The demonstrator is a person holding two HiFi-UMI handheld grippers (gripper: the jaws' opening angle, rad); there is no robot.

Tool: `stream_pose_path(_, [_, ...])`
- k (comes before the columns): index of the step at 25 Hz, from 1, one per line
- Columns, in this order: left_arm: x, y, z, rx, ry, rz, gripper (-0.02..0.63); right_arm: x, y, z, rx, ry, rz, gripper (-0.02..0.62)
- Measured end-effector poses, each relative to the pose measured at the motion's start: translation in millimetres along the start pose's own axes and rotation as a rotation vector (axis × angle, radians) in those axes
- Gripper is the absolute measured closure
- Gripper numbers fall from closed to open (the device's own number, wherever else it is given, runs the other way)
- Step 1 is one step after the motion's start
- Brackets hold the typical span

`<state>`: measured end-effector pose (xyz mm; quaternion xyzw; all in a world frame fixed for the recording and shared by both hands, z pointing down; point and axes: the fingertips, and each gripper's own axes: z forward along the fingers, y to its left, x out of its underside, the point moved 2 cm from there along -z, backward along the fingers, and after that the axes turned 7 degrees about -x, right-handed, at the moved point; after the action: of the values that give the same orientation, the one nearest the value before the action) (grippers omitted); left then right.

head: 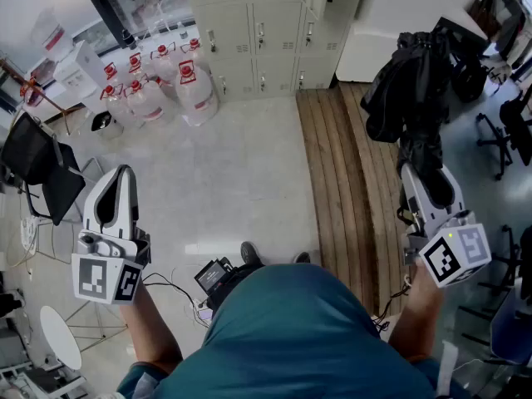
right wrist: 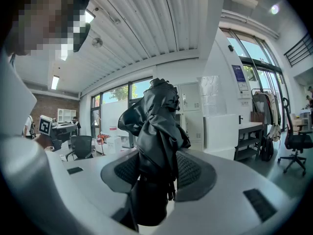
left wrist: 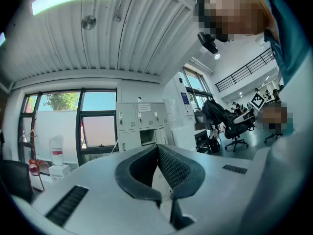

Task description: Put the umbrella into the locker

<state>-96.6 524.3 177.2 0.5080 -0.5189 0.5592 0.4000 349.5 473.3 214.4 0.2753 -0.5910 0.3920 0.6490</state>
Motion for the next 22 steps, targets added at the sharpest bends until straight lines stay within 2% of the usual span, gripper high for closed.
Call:
stream_pose_path(11, [5,16,14,0.016,-0.009,-0.01,0.588,-3,5,17,0.01,-0.012,0.019,0.391])
stream_pose_path(16, [9,23,24,0.026,-0.011,-0.013,0.588,-14,10,29,0.026,-0.018,-0.014,0.391])
stream_pose_path(22, [22,38,30,0.04,-0.005,-0.024,0.588,-6,22,45,0.025,-0.01,0.008,0.393])
